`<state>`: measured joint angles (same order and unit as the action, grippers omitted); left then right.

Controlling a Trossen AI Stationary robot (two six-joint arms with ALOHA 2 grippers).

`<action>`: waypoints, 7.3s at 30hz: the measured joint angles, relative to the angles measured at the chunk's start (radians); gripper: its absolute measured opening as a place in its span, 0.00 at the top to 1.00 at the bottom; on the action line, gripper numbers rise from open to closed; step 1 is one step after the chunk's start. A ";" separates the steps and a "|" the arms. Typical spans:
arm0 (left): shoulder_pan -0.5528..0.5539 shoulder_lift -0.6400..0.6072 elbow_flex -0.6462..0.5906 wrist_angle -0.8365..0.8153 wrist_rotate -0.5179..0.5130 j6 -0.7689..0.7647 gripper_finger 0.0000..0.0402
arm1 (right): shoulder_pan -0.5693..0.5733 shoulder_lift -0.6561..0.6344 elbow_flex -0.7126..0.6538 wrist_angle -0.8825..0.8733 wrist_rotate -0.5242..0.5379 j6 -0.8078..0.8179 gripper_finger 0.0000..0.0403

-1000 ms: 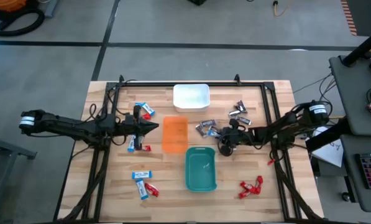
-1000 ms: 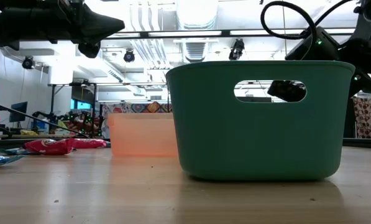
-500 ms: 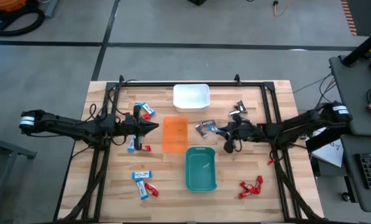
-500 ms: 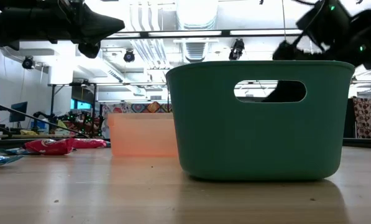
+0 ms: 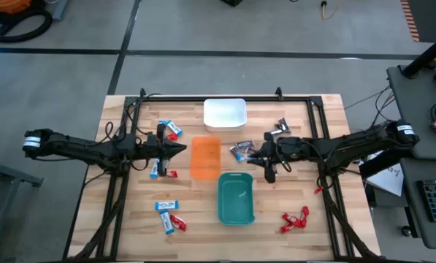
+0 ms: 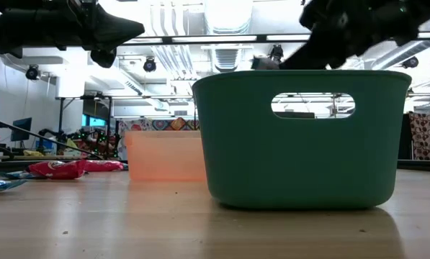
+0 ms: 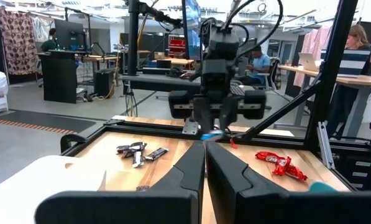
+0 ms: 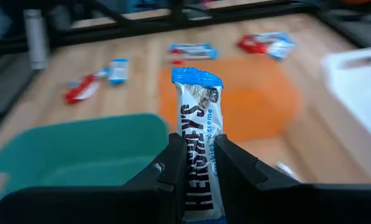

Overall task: Sort candy
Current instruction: Put the white chocolate bar into the green bin, then put the red chocolate bar into the orange bin, then put the brown chocolate bar into the white bin

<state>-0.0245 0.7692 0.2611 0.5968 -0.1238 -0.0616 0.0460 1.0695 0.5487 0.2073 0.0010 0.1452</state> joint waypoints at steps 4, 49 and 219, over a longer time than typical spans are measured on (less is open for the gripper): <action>0.000 0.000 0.000 -0.003 0.000 0.000 1.00 | 0.022 0.061 0.071 -0.008 -0.076 0.014 0.84; 0.000 0.002 0.000 -0.034 0.004 -0.008 1.00 | 0.233 0.489 0.232 -0.063 0.053 0.193 0.72; -0.053 0.394 0.481 -0.545 0.215 0.096 0.79 | 0.123 0.186 0.308 -1.170 0.148 0.999 0.62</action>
<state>-0.0777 1.1632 0.7417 0.0521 0.0910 0.0342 0.1692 1.2552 0.8562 -0.9628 0.1486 1.1438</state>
